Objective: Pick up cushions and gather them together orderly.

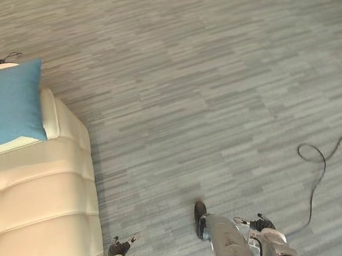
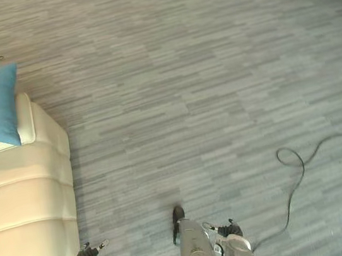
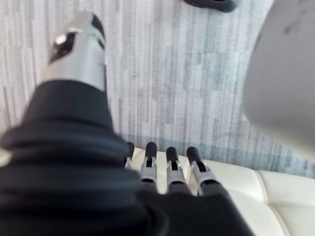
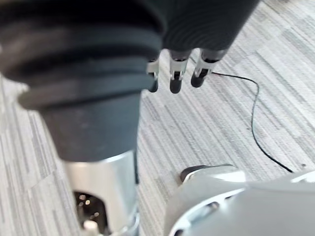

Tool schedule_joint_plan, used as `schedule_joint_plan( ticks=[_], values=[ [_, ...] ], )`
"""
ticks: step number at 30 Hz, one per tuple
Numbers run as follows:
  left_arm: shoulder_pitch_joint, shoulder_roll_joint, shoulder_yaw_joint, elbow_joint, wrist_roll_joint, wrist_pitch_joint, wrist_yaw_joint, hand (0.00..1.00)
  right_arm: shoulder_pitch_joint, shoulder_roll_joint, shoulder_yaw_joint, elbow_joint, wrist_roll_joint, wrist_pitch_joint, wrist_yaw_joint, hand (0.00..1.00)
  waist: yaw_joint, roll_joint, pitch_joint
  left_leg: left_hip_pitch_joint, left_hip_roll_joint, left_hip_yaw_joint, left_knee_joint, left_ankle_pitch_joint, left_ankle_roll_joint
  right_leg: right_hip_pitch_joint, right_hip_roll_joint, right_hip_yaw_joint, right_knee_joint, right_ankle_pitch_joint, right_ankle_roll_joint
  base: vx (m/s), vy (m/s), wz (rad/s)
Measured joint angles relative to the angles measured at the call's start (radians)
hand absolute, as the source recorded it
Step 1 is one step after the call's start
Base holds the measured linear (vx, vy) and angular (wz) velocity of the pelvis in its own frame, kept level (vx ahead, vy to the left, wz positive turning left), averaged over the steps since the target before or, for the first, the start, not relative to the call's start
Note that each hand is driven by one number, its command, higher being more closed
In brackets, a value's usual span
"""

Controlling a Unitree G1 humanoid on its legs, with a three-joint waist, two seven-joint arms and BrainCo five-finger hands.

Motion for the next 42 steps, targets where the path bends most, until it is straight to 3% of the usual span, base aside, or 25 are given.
schedule_joint_plan(
  ticks=[1,2,3,6,7,9,10,13,15,16,17,18,20,23,25,28,29,31,32,33,35,38,39,40,42],
  values=[
    [0.002,-0.005,0.001,-0.015,-0.005,-0.001,0.0,0.0,0.007,-0.002,0.003,-0.009,0.021,-0.002,-0.001,0.0,0.014,0.005,0.013,-0.092,0.043,0.06,0.212,-0.037,0.021,0.085,0.017,-0.01,-0.024,-0.035,-0.023,0.55,-0.175,0.4],
    [0.002,-0.005,0.001,-0.024,-0.006,-0.001,0.0,0.0,0.006,-0.001,0.004,-0.007,0.027,-0.001,-0.001,0.0,0.019,0.009,0.014,-0.13,0.053,0.091,0.275,-0.078,0.04,0.12,0.021,-0.013,-0.039,-0.045,-0.028,0.52,-0.107,0.28],
    [0.001,-0.005,-0.002,-0.036,-0.014,-0.002,0.0,0.0,0.007,0.004,0.005,0.01,0.035,0.003,-0.001,0.0,0.031,0.011,0.014,-0.203,0.047,0.165,0.314,-0.167,0.067,0.194,0.018,-0.024,-0.088,-0.051,-0.027,0.46,-0.064,0.14],
    [0.0,-0.007,-0.004,-0.06,-0.027,-0.007,0.0,0.0,-0.02,0.02,0.005,0.031,0.039,0.014,-0.001,0.0,0.054,0.01,0.014,-0.307,0.022,0.299,0.164,-0.244,0.106,0.288,0.001,-0.039,-0.17,-0.039,-0.004,0.36,0.018,0.1],
    [0.0,-0.009,-0.004,-0.072,-0.033,-0.011,0.0,0.0,-0.026,0.024,0.001,0.029,0.04,0.021,-0.001,0.0,0.064,0.005,0.017,-0.341,-0.015,0.326,-0.006,-0.249,0.111,0.33,-0.017,-0.053,-0.209,-0.04,0.015,0.46,0.122,0.3],
    [0.004,-0.009,-0.005,-0.071,-0.034,-0.013,0.001,0.0,-0.025,0.02,-0.002,0.031,0.04,0.021,-0.008,0.0,0.066,0.007,0.014,-0.327,-0.084,0.306,-0.349,-0.183,0.094,0.382,-0.034,-0.072,-0.258,-0.048,0.048,0.39,0.155,0.27],
    [0.014,-0.013,-0.002,-0.068,-0.039,-0.014,0.003,0.0,-0.027,0.014,0.004,0.034,0.039,0.021,-0.011,0.0,0.082,0.019,0.005,-0.297,-0.111,0.272,-0.521,0.004,0.106,0.416,-0.028,-0.064,-0.293,-0.06,0.067,0.34,0.156,0.02],
    [-0.002,0.02,-0.002,-0.067,-0.04,-0.014,0.003,0.0,-0.042,0.042,0.039,0.036,0.033,0.022,-0.011,0.0,0.085,-0.045,-0.001,-0.298,-0.181,0.274,-0.503,-0.02,0.188,0.446,-0.079,-0.056,-0.314,-0.057,0.083,0.43,0.128,0.23],
    [-0.006,0.03,0.002,-0.069,-0.043,-0.017,0.003,0.0,-0.048,0.046,0.045,0.037,0.025,0.023,-0.01,0.0,0.098,-0.06,-0.003,-0.31,-0.19,0.274,-0.414,-0.092,0.208,0.465,-0.098,-0.032,-0.294,-0.057,0.088,0.37,0.143,0.15],
    [-0.005,0.028,0.011,-0.064,-0.043,-0.018,0.004,0.0,-0.048,0.045,0.045,0.037,0.019,0.022,-0.01,0.0,0.104,-0.062,-0.007,-0.299,-0.194,0.276,-0.367,-0.151,0.215,0.474,-0.108,-0.009,-0.249,-0.064,0.099,0.39,0.165,-0.12],
    [-0.004,0.028,0.02,-0.047,-0.044,-0.018,0.004,0.0,-0.049,0.041,0.045,0.038,0.018,0.018,-0.008,0.0,0.109,-0.059,-0.018,-0.267,-0.199,0.286,-0.344,-0.213,0.22,0.428,-0.134,0.03,-0.084,-0.088,0.135,0.39,0.165,-0.2],
    [-0.004,0.029,0.019,-0.039,-0.045,-0.017,0.003,0.0,-0.049,0.041,0.046,0.038,0.018,0.018,-0.008,0.0,0.109,-0.058,-0.021,-0.25,-0.203,0.287,-0.348,-0.224,0.22,0.39,-0.147,0.05,0.006,-0.089,0.139,0.36,0.173,-0.17],
    [0.0,0.048,0.011,-0.01,-0.066,-0.009,0.0,0.0,-0.034,0.042,0.08,0.048,0.013,0.02,0.002,0.0,0.087,-0.076,-0.031,-0.166,-0.241,0.271,-0.38,-0.256,0.232,0.219,-0.192,0.111,0.454,-0.043,0.18,0.41,0.154,0.28],
    [0.013,0.054,0.012,-0.009,-0.082,-0.001,0.003,0.0,-0.013,0.029,0.083,0.056,-0.01,0.02,0.005,0.0,0.073,-0.082,-0.031,-0.061,-0.275,0.226,-0.437,-0.267,0.247,0.152,-0.207,0.064,0.64,-0.084,0.132,0.37,0.046,0.55],
    [0.026,0.053,0.012,-0.006,-0.082,0.001,0.003,0.0,-0.013,0.023,0.083,0.067,-0.013,0.02,0.005,0.0,0.065,-0.07,-0.031,0.041,-0.267,0.185,-0.497,-0.266,0.247,0.102,-0.166,-0.001,0.59,-0.175,0.105,0.45,-0.026,0.55],
    [0.02,0.047,0.012,0.012,-0.081,0.005,0.003,0.0,-0.03,0.024,0.083,0.064,-0.013,0.018,0.007,0.0,0.046,-0.058,-0.026,0.09,-0.223,0.111,-0.527,-0.267,0.247,0.039,-0.056,0.02,0.319,-0.207,0.068,0.36,-0.143,0.73],
    [0.019,0.044,0.012,0.012,-0.08,0.006,0.003,0.0,-0.033,0.026,0.082,0.064,-0.011,0.018,0.007,0.0,0.04,-0.058,-0.024,0.1,-0.201,0.066,-0.536,-0.267,0.247,0.024,0.014,0.119,0.082,-0.144,0.077,0.32,-0.19,0.89],
    [0.02,0.039,0.019,0.011,-0.08,0.006,0.002,0.0,-0.023,0.026,0.073,0.064,-0.011,0.018,0.007,0.0,0.037,-0.075,-0.029,0.113,-0.205,0.019,-0.538,-0.279,0.225,0.03,0.031,0.236,-0.129,-0.026,0.089,0.35,-0.269,1.07],
    [0.022,0.039,0.036,0.012,-0.079,0.006,0.002,0.0,-0.008,0.03,0.049,0.062,-0.007,0.019,0.005,0.0,0.037,-0.088,-0.034,0.14,-0.203,-0.033,-0.537,-0.322,0.176,0.049,0.026,0.279,-0.164,0.127,0.102,0.49,-0.437,1.28],
    [0.025,0.012,0.063,0.016,-0.078,0.005,0.002,0.0,-0.005,0.016,0.034,0.053,-0.005,0.019,0.004,0.0,0.045,-0.039,-0.035,0.159,-0.169,-0.064,-0.531,-0.337,0.162,0.055,0.051,0.241,-0.107,0.081,0.071,0.41,-0.38,0.98],
    [0.029,-0.016,0.089,0.011,-0.079,0.004,0.003,0.0,-0.007,0.019,0.027,0.044,-0.003,0.019,0.004,0.0,0.048,-0.017,-0.038,0.152,-0.154,-0.069,-0.489,-0.327,0.146,0.058,0.056,0.213,-0.07,0.037,0.052,0.29,-0.241,0.44],
    [0.031,-0.035,0.117,-0.003,-0.079,0.002,0.002,0.0,-0.005,0.027,0.045,0.028,-0.004,0.019,0.004,0.0,0.048,-0.015,-0.044,0.033,-0.144,-0.065,-0.247,-0.299,0.08,0.095,0.043,0.157,-0.054,-0.013,0.033,0.24,-0.213,0.57],
    [0.032,-0.047,0.136,-0.025,-0.081,0.003,0.002,0.0,0.011,0.028,0.045,0.011,-0.003,0.02,0.004,0.0,0.049,-0.014,-0.042,-0.064,-0.121,-0.026,-0.032,-0.247,0.02,0.136,0.041,0.123,-0.061,-0.028,0.016,0.21,-0.16,0.73],
    [0.035,-0.048,0.139,-0.033,-0.082,0.0,0.002,0.0,0.024,0.029,0.047,-0.001,-0.003,0.019,0.004,0.0,0.063,-0.01,-0.041,-0.119,-0.083,0.034,0.089,-0.219,0.027,0.17,0.041,0.095,-0.064,-0.042,0.008,0.25,-0.155,0.74],
    [0.033,-0.04,0.13,-0.034,-0.083,0.0,0.001,0.0,0.026,0.032,0.045,-0.004,-0.002,0.019,0.003,0.0,0.068,-0.013,-0.042,-0.162,-0.031,0.138,0.144,-0.235,0.056,0.217,0.038,0.06,-0.079,-0.058,-0.002,0.18,-0.068,0.57]
  ],
)
